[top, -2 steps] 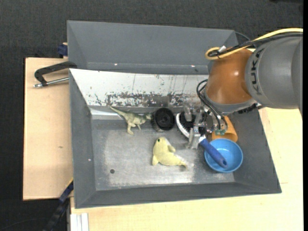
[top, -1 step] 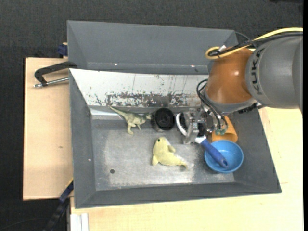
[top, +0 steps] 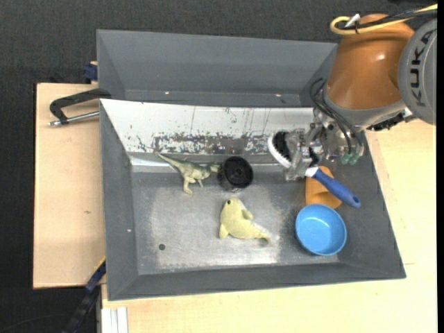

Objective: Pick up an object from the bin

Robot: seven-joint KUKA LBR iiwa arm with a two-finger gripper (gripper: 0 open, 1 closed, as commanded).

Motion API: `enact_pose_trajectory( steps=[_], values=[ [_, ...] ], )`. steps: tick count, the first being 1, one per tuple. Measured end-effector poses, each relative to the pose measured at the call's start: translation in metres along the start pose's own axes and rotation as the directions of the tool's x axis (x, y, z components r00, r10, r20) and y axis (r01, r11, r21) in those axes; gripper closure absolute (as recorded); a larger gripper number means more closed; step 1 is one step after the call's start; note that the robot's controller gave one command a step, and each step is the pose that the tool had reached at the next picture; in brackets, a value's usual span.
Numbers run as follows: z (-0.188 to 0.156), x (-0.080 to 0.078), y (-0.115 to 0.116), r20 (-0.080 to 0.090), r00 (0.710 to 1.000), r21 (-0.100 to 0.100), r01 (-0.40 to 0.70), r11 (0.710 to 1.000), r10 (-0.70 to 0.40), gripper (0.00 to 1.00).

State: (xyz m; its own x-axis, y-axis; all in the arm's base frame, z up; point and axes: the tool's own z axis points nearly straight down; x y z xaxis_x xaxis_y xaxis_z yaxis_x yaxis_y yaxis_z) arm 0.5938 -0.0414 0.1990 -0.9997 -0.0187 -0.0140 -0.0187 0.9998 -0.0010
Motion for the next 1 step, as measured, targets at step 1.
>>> enact_pose_trajectory(
  steps=[1],
  values=[
    [-0.2034,0.0066,0.0066,0.002,0.993,0.000,0.118,0.993,-0.118,1.00]
  ],
)
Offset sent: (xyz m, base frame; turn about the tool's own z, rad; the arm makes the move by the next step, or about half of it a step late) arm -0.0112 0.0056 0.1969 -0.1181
